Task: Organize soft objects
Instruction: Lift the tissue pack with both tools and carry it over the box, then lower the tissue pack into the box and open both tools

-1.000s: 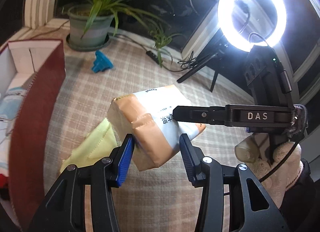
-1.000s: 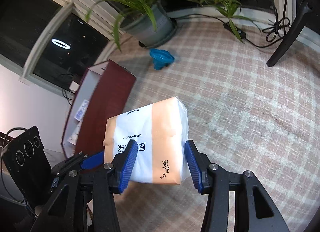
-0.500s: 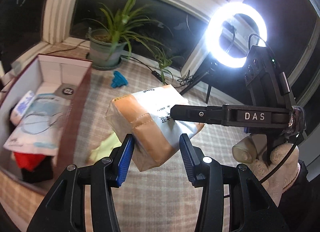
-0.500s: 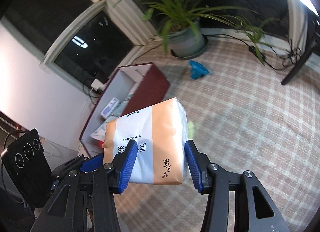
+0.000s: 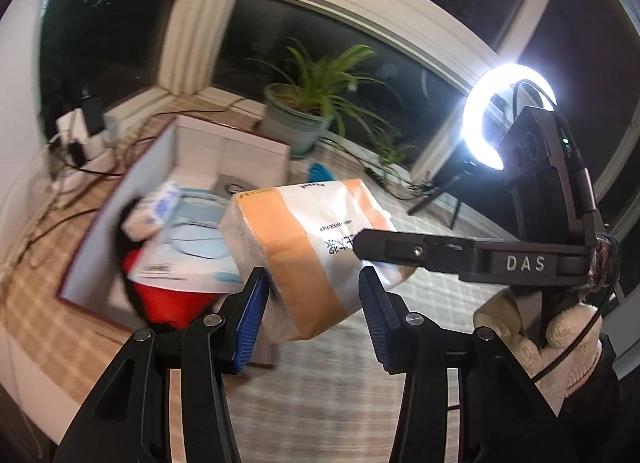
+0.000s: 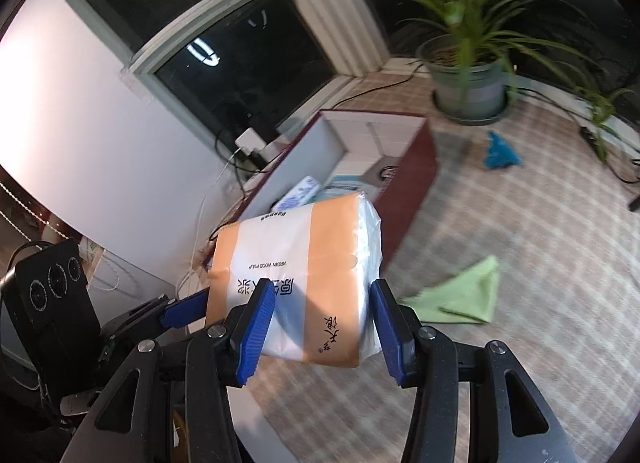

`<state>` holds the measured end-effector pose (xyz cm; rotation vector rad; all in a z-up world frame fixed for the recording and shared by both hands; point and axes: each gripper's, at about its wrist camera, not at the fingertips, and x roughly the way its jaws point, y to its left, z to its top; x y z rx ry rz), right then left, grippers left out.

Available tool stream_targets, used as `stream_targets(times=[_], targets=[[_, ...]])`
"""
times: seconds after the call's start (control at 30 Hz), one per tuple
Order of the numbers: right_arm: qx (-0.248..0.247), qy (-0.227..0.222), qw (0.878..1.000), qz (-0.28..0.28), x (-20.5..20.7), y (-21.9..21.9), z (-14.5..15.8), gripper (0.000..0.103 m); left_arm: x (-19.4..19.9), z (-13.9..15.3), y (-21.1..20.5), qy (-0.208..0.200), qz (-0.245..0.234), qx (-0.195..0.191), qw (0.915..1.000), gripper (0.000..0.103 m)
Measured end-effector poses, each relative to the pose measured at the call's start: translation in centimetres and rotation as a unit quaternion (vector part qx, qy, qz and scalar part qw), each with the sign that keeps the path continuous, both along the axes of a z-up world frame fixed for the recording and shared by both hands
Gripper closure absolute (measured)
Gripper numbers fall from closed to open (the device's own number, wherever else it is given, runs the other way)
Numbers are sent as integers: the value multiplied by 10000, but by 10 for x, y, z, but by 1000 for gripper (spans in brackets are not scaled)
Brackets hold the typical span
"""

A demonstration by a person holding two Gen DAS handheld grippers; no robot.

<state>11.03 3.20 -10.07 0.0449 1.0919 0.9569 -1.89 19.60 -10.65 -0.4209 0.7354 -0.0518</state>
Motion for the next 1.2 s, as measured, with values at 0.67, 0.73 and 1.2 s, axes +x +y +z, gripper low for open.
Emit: stream_targets(times=[0.67,0.73,1.2], targets=[[-298,201,9992,174,-5,108,-30,57,17,-32,84,272,225,12,9994,59],[-323,213,9992,128,-2,113,-33,57,19,-35,89,299,204,-4,9993,59],[-402,137,9990,-107,4,121,-35,54,14,-34,106,261,382,-34,9989,59]])
